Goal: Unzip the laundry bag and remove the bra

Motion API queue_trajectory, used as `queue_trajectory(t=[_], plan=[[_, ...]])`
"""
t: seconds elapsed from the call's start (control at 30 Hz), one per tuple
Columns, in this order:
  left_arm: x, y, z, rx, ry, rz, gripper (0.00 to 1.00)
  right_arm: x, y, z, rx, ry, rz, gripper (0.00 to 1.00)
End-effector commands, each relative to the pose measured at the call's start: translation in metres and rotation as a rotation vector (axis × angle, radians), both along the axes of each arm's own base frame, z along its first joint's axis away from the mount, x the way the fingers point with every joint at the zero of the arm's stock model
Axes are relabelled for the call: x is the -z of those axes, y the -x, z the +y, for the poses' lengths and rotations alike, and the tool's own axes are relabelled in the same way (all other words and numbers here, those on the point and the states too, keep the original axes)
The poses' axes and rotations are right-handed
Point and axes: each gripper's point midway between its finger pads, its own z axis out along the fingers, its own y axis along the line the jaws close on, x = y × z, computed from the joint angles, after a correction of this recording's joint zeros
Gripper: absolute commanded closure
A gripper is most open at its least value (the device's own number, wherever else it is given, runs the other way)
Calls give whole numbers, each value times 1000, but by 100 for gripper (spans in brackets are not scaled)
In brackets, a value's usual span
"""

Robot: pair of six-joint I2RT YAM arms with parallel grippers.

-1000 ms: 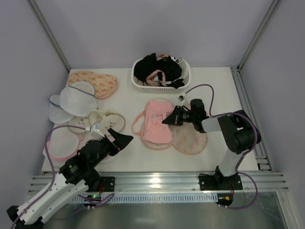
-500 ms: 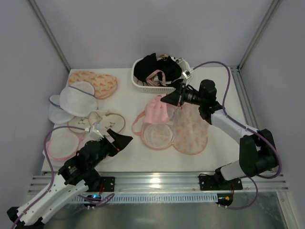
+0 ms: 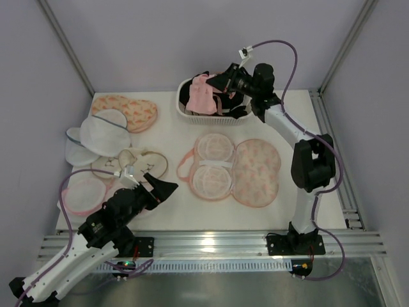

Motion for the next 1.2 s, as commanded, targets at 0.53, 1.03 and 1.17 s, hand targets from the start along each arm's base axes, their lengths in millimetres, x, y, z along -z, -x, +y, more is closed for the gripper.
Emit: queue_trajectory(t=[0.53, 1.03, 1.17], plan=[[-8, 8, 22, -57, -2, -4, 1, 57, -179, -36, 584, 26, 17, 89], [-3, 4, 13, -41, 4, 7, 0, 91, -121, -7, 319, 159, 43, 40], [-5, 6, 16, -45, 7, 0, 1, 56, -94, -4, 237, 128, -21, 37]])
